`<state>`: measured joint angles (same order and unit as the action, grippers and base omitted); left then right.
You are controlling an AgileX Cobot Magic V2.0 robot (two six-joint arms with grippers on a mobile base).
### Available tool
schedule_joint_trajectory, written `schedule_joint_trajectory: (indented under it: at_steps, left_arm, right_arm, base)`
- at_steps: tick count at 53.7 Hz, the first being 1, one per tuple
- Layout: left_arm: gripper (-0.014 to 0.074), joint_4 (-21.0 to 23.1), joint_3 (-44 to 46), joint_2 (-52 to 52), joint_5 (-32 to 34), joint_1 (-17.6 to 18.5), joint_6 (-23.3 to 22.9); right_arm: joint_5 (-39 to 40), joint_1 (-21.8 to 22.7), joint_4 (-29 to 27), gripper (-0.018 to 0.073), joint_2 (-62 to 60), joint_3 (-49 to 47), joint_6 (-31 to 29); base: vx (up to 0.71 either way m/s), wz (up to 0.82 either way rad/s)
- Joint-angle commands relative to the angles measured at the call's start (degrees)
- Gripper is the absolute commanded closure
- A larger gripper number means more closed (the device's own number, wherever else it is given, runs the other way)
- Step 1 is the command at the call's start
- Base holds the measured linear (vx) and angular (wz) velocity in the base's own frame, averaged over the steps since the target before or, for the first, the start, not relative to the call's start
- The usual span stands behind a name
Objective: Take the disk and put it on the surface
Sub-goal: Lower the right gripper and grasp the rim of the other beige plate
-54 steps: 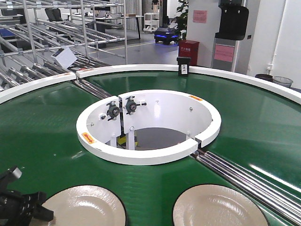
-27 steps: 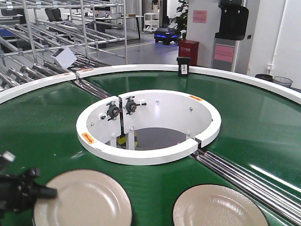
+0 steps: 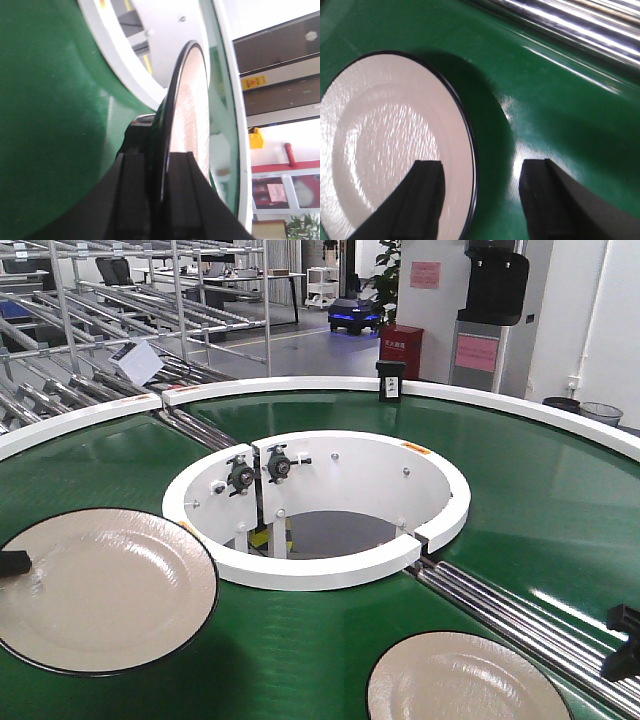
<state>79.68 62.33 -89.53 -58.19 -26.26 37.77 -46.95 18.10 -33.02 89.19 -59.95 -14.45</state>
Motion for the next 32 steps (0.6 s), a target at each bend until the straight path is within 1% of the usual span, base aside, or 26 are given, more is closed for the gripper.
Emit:
schedule_joint_trajectory:
  at_steps: [1, 6, 8, 13, 16, 21, 27, 32]
  left_arm:
    - [0.0603, 6.7, 1.7, 3.1, -3.4, 0.1, -1.0]
    - [0.0603, 6.7, 1.7, 3.1, -3.3, 0.1, -1.0]
    - [0.0603, 6.7, 1.7, 3.1, -3.3, 0.1, -1.0]
    - [0.0603, 6.7, 1.7, 3.1, -3.2, 0.1, -1.0]
    - [0.0603, 6.7, 1.7, 3.1, -3.2, 0.1, -1.0]
    - [0.0603, 6.7, 1.7, 3.1, -3.1, 0.1, -1.0]
    - [0.0603, 6.6, 1.7, 3.1, -2.9, 0.1, -1.0]
    - [0.0603, 6.5, 1.7, 3.1, -2.5, 0.1, -1.0]
  right_arm:
    - [2.2, 0.8, -10.3, 0.0157, 2.2, -1.9, -11.3]
    - [1.4, 0.5, -16.5, 0.0157, 6.4, -1.9, -21.8]
    - [0.7, 0.4, -18.6, 0.0156, 8.1, -1.9, -24.6]
    - [-0.5, 0.4, -21.2, 0.0154, 11.2, -1.9, -29.7]
    - [-0.7, 0.2, -21.7, 0.0154, 12.7, -1.9, -31.4]
    - [-0.8, -0.6, -22.7, 0.0154, 14.5, -1.9, -32.5]
    - [-2.4, -3.1, -25.8, 0.0154, 16.0, -1.9, -36.0]
    - [-2.2, -6.1, -26.1, 0.0154, 16.4, -1.9, -38.7]
  base:
    - [0.0, 0.0]
    - [0.0, 0.0]
    - [0.0, 0.0]
    - [0.0, 0.0]
    - [0.0, 0.0]
    - [0.0, 0.0]
    - [0.0, 0.0]
    - [0.0, 0.0]
